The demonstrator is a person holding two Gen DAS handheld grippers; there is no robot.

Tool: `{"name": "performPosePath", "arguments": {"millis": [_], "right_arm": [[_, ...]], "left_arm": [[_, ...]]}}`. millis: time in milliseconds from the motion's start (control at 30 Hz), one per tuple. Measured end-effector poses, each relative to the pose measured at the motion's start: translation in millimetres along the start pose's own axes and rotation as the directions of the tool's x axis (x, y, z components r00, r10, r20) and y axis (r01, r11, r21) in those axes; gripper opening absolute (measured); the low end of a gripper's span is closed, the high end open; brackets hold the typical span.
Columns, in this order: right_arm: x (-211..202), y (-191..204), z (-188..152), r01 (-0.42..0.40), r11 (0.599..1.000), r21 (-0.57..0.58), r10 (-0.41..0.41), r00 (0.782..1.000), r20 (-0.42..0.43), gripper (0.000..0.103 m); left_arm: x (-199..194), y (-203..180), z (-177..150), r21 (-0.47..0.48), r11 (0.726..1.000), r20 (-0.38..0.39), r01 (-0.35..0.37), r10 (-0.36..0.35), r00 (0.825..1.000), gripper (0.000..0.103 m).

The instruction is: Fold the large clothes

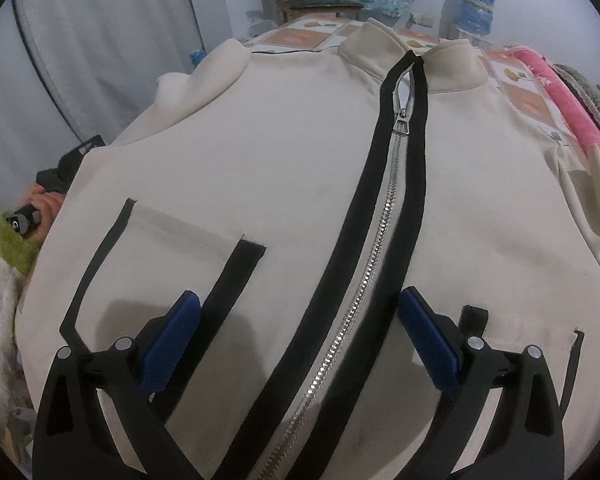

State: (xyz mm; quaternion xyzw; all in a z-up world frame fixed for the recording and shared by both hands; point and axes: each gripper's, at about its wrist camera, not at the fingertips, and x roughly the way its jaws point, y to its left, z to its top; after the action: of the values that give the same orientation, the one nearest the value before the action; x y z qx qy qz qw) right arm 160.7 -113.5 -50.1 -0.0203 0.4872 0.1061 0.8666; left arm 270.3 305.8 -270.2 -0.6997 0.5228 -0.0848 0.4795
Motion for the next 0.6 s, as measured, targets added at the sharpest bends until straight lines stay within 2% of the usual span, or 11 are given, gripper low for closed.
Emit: {"name": "performPosePath", "arguments": {"millis": [67,133,167,233,300,367,433,500,533,567,600], "right_arm": [[0.5,0.5,0.6,0.009,1.0,0.005,-0.009,1.0,0.002,0.096],[0.9,1.1,0.7,0.014,1.0,0.006,-0.014,1.0,0.004,0.096],[0.6,1.0,0.2,0.015,1.0,0.006,-0.015,1.0,0.006,0.096],[0.8,1.0,-0.2,0.015,1.0,0.007,-0.015,1.0,0.009,0.096],[0.7,0.4,0.0,0.012,1.0,0.011,-0.012,1.0,0.01,0.096],[-0.2,-1.2,-0.6,0.004,1.0,0.018,-0.005,1.0,0.009,0.096],[-2.5,-3.0,-2.2,-0.006,1.0,0.026,0.006,1.0,0.009,0.096],[-5.1,-5.3,-5.1,-0.016,0.999,0.036,0.015,1.0,0.013,0.096],[-6.3,-6.3,-6.7,-0.02,0.999,0.041,0.019,1.0,0.016,0.096],[-7.5,-7.1,-8.0,-0.023,0.999,0.044,0.023,1.0,0.017,0.096],[-9.6,-8.3,-10.0,-0.029,0.998,0.05,0.028,0.999,0.02,0.096]], "left_arm": [[5.4,1.1,2.8,-0.004,1.0,0.014,0.029,-0.029,0.999,0.077],[5.3,-3.0,3.8,-0.009,0.999,0.029,0.041,-0.04,0.999,0.05],[3.1,-6.1,6.7,-0.008,0.999,0.045,0.046,-0.045,0.998,0.044],[-3.8,-15.3,8.0,0.016,0.999,0.082,0.035,-0.037,0.996,0.018],[-18.2,-28.5,7.5,0.05,0.999,0.155,0.017,-0.024,0.988,0.008],[-40.6,-56.1,-2.1,0.135,0.99,0.269,-0.05,0.012,0.963,0.008],[-62.3,-99.8,-23.2,0.271,0.946,0.4,-0.18,0.059,0.915,0.008],[-82.9,-159.4,-71.1,0.449,0.828,0.551,-0.336,0.04,0.834,0.008],[-88.5,-189.6,-105.4,0.532,0.733,0.617,-0.424,0.007,0.787,0.008],[-89.9,-213.0,-142.0,0.595,0.624,0.668,-0.507,-0.032,0.744,0.008],[-85.5,-236.5,-184.7,0.652,0.487,0.698,-0.582,-0.086,0.71,0.008]]}}
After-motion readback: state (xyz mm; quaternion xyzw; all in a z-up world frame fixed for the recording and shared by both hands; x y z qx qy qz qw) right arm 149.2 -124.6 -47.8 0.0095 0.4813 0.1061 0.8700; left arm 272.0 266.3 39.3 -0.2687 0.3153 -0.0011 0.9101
